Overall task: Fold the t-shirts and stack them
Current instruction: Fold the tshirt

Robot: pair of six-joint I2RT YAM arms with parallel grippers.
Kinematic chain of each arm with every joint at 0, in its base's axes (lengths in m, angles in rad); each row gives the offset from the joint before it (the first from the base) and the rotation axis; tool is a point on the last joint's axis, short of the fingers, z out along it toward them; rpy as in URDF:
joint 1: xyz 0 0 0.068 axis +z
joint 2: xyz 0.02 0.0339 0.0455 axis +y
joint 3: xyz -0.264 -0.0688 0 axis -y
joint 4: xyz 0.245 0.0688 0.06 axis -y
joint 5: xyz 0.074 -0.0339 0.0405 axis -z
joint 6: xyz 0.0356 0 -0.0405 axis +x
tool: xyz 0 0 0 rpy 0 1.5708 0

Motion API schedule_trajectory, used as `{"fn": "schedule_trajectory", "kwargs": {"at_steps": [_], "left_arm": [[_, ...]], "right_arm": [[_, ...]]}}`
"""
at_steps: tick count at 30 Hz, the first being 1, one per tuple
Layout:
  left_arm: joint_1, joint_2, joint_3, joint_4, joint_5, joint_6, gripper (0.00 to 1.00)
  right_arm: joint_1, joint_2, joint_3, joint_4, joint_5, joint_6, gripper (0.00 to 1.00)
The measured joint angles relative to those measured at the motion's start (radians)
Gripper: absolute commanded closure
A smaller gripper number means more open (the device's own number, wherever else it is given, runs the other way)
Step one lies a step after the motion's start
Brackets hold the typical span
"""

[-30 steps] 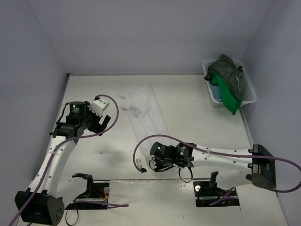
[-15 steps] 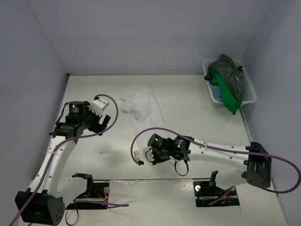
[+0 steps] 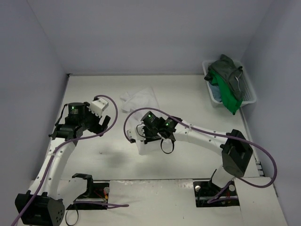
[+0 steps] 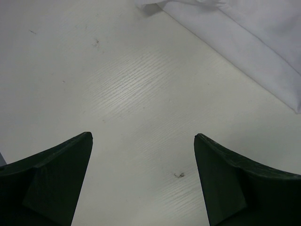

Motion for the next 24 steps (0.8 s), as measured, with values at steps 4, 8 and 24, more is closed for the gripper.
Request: {"fn": "schedule_trajectory", "kwargs": {"at_steps": [4,8,24], "left_arm": [[0.002,0.001,0.0,0.003,0.011,-0.003,0.17],[0.002,0.003,0.0,0.009,0.02,-0.007,0.17],[0.038,-0.007,-0.012,0.019,0.065,-0.031,0.17]], "right_arm": [[-0.035,0.061,0.055,0.006,-0.015,-0.03,1.0],[-0.061,0.104,0.114,0.006,-0.021,-0.055,1.0],[-0.111,0.243,0.261,0.033,-0.025,-0.111,1.0]]}}
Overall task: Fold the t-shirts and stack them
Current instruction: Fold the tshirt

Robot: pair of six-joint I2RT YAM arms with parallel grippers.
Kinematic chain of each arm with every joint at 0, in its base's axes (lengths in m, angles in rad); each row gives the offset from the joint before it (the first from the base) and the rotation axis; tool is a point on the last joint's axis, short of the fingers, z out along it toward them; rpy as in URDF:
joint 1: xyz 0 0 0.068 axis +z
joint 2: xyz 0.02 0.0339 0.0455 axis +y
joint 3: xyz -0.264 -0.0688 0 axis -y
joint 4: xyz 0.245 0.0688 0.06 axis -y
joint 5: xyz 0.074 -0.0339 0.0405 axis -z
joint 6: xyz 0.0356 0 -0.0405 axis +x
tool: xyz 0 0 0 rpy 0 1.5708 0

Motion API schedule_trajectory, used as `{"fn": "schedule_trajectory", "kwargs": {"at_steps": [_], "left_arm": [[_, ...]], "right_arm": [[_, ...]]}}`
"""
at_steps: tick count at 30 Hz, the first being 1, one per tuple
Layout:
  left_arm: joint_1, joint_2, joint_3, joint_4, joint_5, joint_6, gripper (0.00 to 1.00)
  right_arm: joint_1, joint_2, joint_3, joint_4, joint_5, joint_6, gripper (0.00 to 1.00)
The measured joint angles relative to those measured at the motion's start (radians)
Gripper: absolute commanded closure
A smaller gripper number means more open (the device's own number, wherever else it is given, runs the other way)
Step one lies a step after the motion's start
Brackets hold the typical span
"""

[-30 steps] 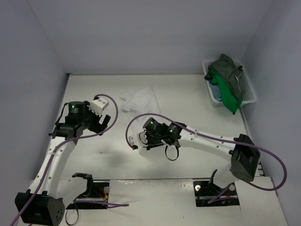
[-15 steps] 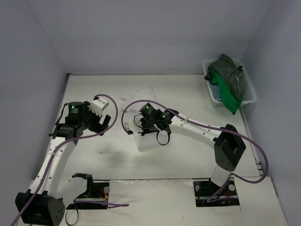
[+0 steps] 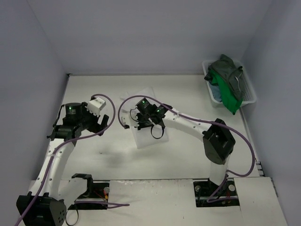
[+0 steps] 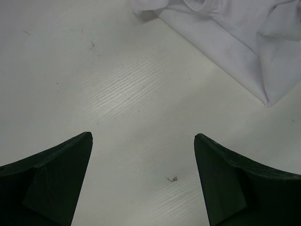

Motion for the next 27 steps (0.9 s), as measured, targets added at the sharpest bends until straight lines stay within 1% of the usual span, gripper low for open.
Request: {"fn": "schedule_trajectory", "kwargs": {"at_steps": [6,8,10,11,12,15,17,22,27], "left_arm": [[0.008,-0.013,0.0,0.001,0.017,-0.01,0.17],[0.011,-0.017,0.0,0.001,0.026,-0.014,0.17],[0.017,-0.018,0.0,0.001,0.034,-0.017,0.17],[0.021,-0.018,0.0,0.002,0.036,-0.018,0.17],[0.024,-0.018,-0.002,0.002,0.039,-0.021,0.17],[0.033,-0.018,-0.005,0.002,0.051,-0.025,0.17],[0.036,-0.018,-0.005,0.003,0.059,-0.027,0.17],[0.041,-0.018,-0.014,0.016,0.068,-0.029,0.17],[0.046,-0.018,-0.031,0.018,0.081,-0.029,0.17]], "right_arm": [[-0.017,0.089,0.018,0.022,0.0,-0.008,1.0],[-0.022,0.11,0.018,0.034,0.0,-0.008,0.92],[-0.027,0.121,0.018,0.05,0.0,-0.006,0.88],[-0.029,0.126,0.018,0.061,0.001,-0.005,0.78],[-0.029,0.131,0.018,0.077,0.002,0.003,0.76],[-0.034,0.145,0.018,0.134,0.012,0.016,0.74],[-0.034,0.153,0.017,0.174,0.018,0.032,0.67],[-0.034,0.156,0.012,0.254,0.028,0.073,0.65],[-0.034,0.165,-0.003,0.346,0.08,0.114,0.64]]}}
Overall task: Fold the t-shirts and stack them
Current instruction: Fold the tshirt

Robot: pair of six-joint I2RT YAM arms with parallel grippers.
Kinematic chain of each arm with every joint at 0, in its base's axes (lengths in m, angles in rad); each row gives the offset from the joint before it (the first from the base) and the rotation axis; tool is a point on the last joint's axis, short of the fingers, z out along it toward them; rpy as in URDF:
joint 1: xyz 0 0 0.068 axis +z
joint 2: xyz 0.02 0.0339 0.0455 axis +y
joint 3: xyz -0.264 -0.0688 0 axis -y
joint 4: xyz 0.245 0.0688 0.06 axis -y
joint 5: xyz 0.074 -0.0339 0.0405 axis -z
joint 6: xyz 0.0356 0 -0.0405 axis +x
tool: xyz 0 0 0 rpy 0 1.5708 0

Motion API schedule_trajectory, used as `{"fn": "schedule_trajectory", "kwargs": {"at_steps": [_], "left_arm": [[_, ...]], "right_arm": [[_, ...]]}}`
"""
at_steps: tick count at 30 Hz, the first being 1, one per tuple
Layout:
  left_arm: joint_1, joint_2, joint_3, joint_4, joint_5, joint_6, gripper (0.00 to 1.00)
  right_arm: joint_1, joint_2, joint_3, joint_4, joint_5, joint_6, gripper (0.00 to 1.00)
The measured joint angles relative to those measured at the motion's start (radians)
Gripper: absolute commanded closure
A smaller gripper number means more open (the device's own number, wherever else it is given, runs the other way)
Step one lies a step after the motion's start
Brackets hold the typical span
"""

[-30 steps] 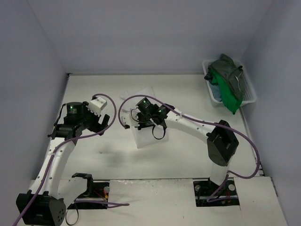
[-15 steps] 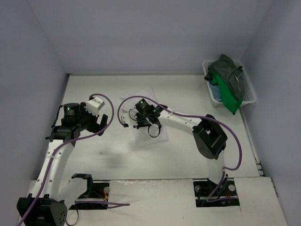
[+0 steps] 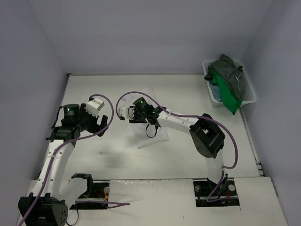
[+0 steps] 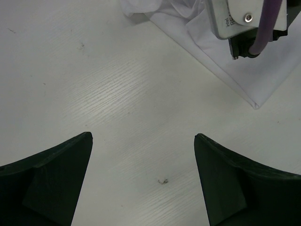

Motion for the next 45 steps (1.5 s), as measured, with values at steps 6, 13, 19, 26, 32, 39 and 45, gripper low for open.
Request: {"fn": "schedule_trajectory", "kwargs": {"at_steps": [6,13,19,26,32,39,45], "left_arm": [[0.007,-0.002,-0.002,0.0,0.007,-0.002,0.17],[0.007,-0.004,-0.005,0.001,0.014,-0.002,0.17],[0.007,-0.004,-0.006,0.003,0.014,-0.002,0.17],[0.007,-0.002,-0.007,0.005,0.014,-0.002,0.17],[0.007,0.0,-0.007,0.006,0.013,-0.002,0.17],[0.018,0.0,-0.007,0.006,0.014,-0.002,0.17],[0.039,0.0,-0.007,0.006,0.013,-0.002,0.17]], "right_arm": [[0.0,-0.003,-0.05,0.037,0.069,0.055,0.62],[0.002,-0.165,-0.185,-0.081,0.056,0.109,0.43],[0.024,-0.423,-0.294,-0.14,0.004,0.15,0.28],[0.048,-0.527,-0.441,-0.158,-0.055,0.174,0.25],[0.09,-0.524,-0.602,-0.102,-0.056,0.168,0.26],[0.154,-0.486,-0.652,-0.007,-0.043,0.161,0.27],[0.174,-0.439,-0.652,0.061,-0.02,0.153,0.28]]}}
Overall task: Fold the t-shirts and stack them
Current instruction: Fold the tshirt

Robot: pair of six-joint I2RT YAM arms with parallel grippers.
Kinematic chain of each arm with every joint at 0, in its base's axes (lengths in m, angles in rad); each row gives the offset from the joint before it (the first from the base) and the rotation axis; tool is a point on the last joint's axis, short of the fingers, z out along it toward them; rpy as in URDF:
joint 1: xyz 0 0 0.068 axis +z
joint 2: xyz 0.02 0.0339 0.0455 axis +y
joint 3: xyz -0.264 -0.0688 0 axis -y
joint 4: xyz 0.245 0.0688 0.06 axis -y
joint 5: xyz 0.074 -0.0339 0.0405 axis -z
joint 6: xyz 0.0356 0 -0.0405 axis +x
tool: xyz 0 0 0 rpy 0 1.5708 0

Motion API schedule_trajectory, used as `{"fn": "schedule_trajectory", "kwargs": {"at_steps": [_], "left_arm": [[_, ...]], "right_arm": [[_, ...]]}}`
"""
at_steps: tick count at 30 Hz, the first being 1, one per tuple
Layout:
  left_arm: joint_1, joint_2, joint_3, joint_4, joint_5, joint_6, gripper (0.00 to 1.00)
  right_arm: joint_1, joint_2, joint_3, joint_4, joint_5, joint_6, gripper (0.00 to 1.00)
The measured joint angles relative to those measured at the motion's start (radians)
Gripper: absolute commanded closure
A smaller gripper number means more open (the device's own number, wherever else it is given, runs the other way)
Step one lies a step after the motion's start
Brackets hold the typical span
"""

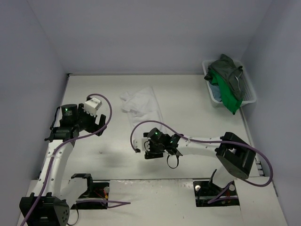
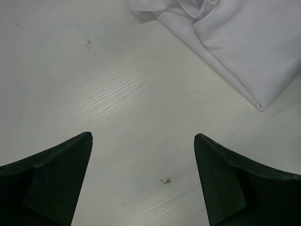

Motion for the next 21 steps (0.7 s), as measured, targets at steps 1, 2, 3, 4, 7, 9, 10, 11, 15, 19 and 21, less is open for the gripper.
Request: {"fn": "schedule_trajectory", "kwargs": {"at_steps": [1,2,3,4,7,9,10,11,15,19,21], "left_arm": [[0.001,0.0,0.0,0.0,0.0,0.0,0.17],[0.001,0.0,0.0,0.0,0.0,0.0,0.17],[0.001,0.0,0.0,0.0,0.0,0.0,0.17],[0.002,0.0,0.0,0.0,0.0,0.0,0.17],[0.002,0.0,0.0,0.0,0.001,0.0,0.17],[0.002,0.0,0.0,0.0,0.002,0.0,0.17],[0.002,0.0,0.0,0.0,0.002,0.0,0.17],[0.003,0.0,0.0,0.0,0.003,0.0,0.17],[0.007,0.0,0.0,0.0,0.011,0.0,0.17],[0.008,0.0,0.0,0.0,0.013,0.0,0.17],[0.008,0.0,0.0,0.0,0.014,0.0,0.17]], "right_arm": [[0.002,0.009,-0.001,0.014,0.006,-0.004,0.29],[0.004,0.017,-0.002,0.026,0.012,-0.008,0.3],[0.004,0.027,-0.003,0.042,0.018,-0.011,0.3],[0.004,0.032,-0.003,0.06,0.029,-0.016,0.3],[0.005,0.055,-0.003,0.117,0.055,-0.031,0.31],[0.005,0.071,-0.003,0.158,0.072,-0.042,0.31],[0.005,0.079,-0.003,0.18,0.08,-0.048,0.31],[0.005,0.086,-0.003,0.2,0.087,-0.052,0.31],[-0.002,0.116,-0.001,0.264,0.101,-0.072,0.34],[-0.022,0.148,0.016,0.297,0.1,-0.09,0.45],[-0.031,0.163,0.025,0.298,0.097,-0.096,0.5]]}}
